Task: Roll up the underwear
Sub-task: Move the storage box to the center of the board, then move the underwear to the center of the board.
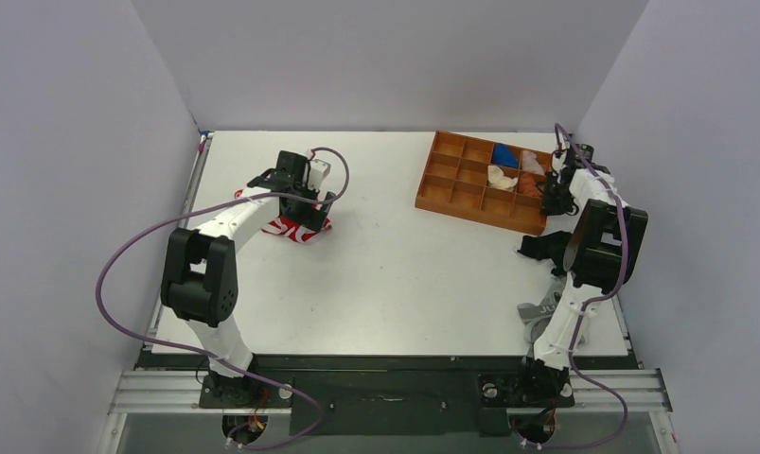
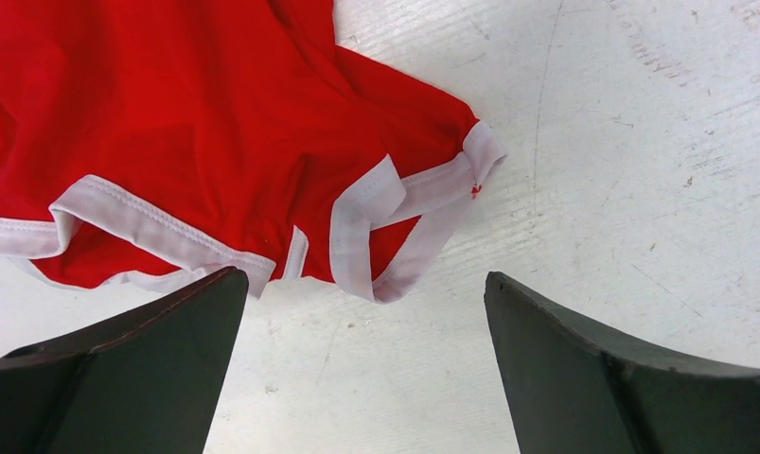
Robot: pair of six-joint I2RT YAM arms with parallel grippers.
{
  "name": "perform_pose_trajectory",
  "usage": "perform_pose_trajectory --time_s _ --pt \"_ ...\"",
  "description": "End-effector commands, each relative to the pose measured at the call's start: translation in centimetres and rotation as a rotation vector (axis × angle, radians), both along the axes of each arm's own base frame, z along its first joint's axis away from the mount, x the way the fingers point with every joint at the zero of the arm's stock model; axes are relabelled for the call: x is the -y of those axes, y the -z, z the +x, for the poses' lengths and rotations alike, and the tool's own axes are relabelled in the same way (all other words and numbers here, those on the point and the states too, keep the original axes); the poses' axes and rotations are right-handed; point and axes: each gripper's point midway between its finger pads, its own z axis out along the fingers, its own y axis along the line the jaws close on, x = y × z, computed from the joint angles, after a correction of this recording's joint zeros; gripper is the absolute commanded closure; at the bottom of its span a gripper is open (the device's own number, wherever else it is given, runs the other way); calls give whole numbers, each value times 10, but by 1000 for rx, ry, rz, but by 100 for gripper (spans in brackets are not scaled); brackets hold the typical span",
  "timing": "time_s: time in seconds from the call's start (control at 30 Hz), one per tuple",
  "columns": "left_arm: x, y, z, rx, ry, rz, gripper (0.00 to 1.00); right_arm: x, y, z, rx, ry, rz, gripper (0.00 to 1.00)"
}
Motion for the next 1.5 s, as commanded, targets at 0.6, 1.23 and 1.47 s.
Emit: perform_pose_trajectory --time_s 0.6,1.23,1.47 --pt "-6 -9 -5 44 20 30 3 -25 -14 -5 -29 -222 -35 100" --pt "-6 49 23 -117 74 138 49 -49 -125 -16 207 -278 -61 46" --pt "9 43 0 -174 129 63 96 -60 -142 -48 231 -338 -75 46"
